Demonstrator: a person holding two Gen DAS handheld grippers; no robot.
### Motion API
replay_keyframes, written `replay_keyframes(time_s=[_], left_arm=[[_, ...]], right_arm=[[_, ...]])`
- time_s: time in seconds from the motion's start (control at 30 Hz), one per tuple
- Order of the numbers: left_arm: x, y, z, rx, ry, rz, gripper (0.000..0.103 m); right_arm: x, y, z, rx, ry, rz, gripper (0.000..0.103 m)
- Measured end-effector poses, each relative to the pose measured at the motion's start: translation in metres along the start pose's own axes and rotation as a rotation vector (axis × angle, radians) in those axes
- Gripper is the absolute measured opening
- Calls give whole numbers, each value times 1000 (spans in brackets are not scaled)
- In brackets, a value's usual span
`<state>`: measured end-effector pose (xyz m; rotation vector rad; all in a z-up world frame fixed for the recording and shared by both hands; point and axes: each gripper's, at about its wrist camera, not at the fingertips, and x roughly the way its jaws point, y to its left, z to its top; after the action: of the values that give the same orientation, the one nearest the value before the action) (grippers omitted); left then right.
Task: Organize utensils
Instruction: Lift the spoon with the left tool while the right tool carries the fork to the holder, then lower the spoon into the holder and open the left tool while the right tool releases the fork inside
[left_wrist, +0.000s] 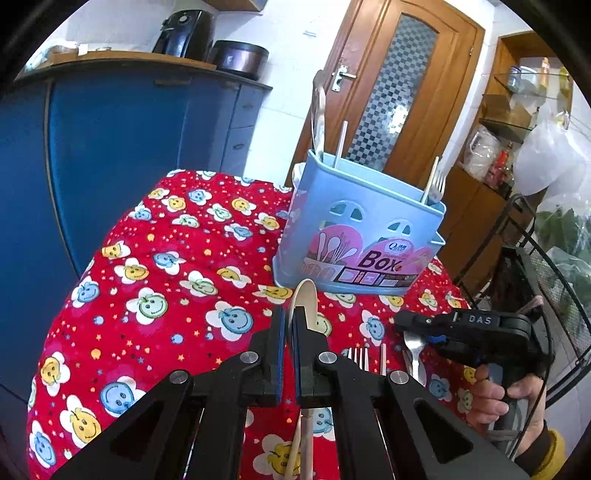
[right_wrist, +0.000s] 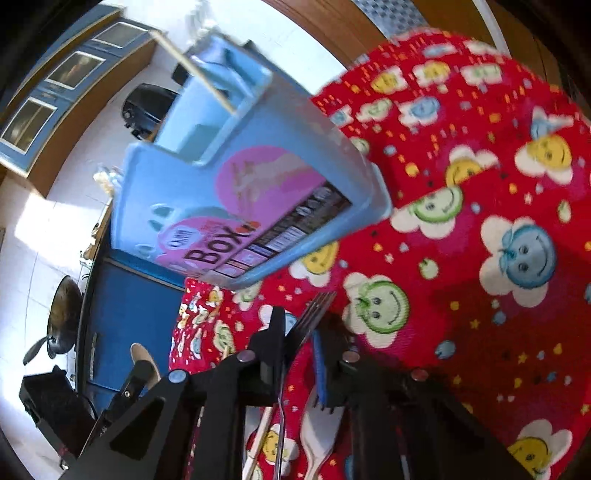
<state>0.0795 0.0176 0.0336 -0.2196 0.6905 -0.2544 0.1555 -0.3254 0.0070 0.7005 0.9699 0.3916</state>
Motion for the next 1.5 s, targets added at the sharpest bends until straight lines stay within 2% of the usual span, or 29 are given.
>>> replay_keyframes(time_s=[0.37, 0.67, 1.0, 1.13, 1.5], left_arm=[[-18, -15, 22, 27, -86, -22, 3], [-39, -39, 58, 89, -207, -37, 3], [-47, -57, 96, 137, -297, -32, 3], [-48, -61, 112, 142, -334, -23, 3], [-48, -76, 170, 165, -464, 33, 3]], right_arm=[[-67, 66, 1, -234, -197, -39, 9], [-101, 98, 14, -301, -327, -21, 4], [-121, 105, 32, -283, -376, 32, 3], [-129, 111, 42, -292, -402, 28, 3], [-148, 133, 69, -337, -460, 47, 3]])
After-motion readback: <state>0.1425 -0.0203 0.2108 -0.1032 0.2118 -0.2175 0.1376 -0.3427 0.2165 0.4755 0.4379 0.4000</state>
